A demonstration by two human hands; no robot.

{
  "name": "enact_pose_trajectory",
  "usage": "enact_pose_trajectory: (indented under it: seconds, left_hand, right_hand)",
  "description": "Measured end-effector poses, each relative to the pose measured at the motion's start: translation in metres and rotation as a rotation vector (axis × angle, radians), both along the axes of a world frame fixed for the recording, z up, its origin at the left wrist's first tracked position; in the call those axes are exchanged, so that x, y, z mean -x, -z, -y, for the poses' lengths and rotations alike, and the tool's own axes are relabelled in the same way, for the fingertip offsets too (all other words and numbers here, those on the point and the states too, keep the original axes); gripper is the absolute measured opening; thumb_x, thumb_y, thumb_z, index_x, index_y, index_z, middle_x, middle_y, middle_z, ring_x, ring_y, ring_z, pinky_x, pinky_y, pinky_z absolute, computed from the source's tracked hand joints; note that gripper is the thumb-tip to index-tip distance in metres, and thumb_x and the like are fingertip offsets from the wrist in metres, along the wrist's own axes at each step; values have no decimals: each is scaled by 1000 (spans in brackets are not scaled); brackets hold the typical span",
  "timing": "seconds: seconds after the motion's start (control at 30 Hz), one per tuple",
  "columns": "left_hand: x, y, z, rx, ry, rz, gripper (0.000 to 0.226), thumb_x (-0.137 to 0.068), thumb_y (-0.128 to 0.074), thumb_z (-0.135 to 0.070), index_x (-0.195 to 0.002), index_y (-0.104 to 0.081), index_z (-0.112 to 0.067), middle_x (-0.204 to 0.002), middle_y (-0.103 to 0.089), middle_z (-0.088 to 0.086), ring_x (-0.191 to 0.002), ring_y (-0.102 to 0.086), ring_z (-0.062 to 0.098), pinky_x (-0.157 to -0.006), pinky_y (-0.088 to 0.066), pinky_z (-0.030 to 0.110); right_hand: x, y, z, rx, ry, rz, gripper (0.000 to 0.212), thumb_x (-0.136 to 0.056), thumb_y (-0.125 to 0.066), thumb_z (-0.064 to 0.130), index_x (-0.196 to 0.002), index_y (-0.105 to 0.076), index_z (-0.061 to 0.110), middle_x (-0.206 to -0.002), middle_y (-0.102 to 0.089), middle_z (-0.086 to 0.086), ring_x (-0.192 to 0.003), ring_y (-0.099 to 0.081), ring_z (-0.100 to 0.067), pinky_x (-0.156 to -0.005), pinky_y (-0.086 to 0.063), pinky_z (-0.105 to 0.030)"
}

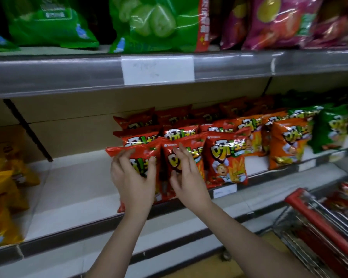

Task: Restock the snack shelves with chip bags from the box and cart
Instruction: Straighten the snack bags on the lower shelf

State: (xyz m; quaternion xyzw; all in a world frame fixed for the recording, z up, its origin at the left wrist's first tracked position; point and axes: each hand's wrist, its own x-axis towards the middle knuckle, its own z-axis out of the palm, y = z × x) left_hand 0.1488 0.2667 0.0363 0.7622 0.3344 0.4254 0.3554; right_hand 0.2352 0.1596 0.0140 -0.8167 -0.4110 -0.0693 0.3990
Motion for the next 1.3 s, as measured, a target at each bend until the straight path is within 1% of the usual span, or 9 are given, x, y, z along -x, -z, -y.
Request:
enact_pose_trajectory:
  seconds: [0.1, 0.2, 0.33, 0.4, 0.5, 0.63, 1.0, 1.13, 1.3]
  left_hand:
    - [-11, -1, 22, -3, 63, -19, 36, -90, -63, -23, -122, -51, -11, -128, -49, 9, -122, -43, 21, -97, -36, 32]
    - [-17, 5, 47, 23, 162, -46, 28, -91, -61, -14, -118, -55, -11, -120, -51, 4, -116, -47, 18, -91, -35, 27]
    - [-24, 11, 86, 19, 240, -93, 24, -91, -59, -8, -115, -56, -12, -111, -50, 2, -102, -44, 10, -78, -32, 9]
    - [-29, 9, 108, 26, 244, -108, 23, -90, -59, -5, -112, -56, -12, -112, -51, 3, -103, -43, 9, -79, -34, 12]
    - [-36, 7, 147, 40, 284, -111, 20, -90, -58, -5, -108, -56, -15, -110, -51, 1, -107, -48, 16, -85, -40, 30]
    - [-45, 0, 212, 153, 394, -65, 15, -94, -56, -11, -100, -54, -25, -108, -58, -2, -105, -55, 17, -85, -43, 29]
    - [-115, -55, 361, 294, 624, -20, 10, -97, -52, -12, -104, -55, -18, -102, -55, -11, -87, -52, -5, -63, -40, 5]
    - [-162, -61, 385, 297, 754, -74, 9, -99, -51, -18, -107, -55, -18, -97, -52, -19, -87, -50, -4, -66, -39, 9]
    - [-220, -44, 425, 358, 913, -122, 8, -97, -53, -16, -103, -58, -16, -98, -57, -13, -102, -58, 15, -87, -48, 31]
  right_hand:
    - [-21, 5, 30, -87, 411, -5, 68, -90, -62, 14, -150, -29, 10, -160, -17, -12, -147, -22, -26, -116, -28, -38]
    - [-48, 17, 61, -64, 669, -291, 78, -92, -61, 19, -153, -15, 3, -160, -8, -24, -147, -13, -39, -119, -20, -48]
    - [-66, 28, 79, 61, 434, -569, 96, -94, -61, 22, -153, 15, 8, -161, 12, -18, -149, 0, -38, -119, -15, -44]
    - [-69, 23, 90, 70, 380, -593, 95, -95, -59, 24, -153, 15, 12, -161, 12, -18, -149, -2, -37, -118, -19, -42]
    - [-66, 12, 124, 81, 309, -590, 83, -96, -58, 24, -156, -3, 13, -160, -9, -18, -145, -23, -35, -112, -31, -39]
    - [-53, -13, 208, 82, 209, -609, 56, -96, -56, 20, -147, -33, 12, -137, -46, -7, -127, -48, -26, -93, -40, -25]
    - [-76, -75, 387, -49, 308, -540, 34, -100, -49, 18, -134, -50, 22, -129, -56, 5, -99, -60, -11, -74, -49, -18]
    - [-104, -79, 414, -128, 347, -546, 25, -101, -48, 20, -125, -53, 25, -120, -59, 7, -102, -64, -15, -90, -53, -43]
    - [-130, -74, 463, -159, 419, -582, 15, -100, -49, 24, -112, -55, 31, -112, -61, 2, -93, -68, -13, -82, -55, -34]
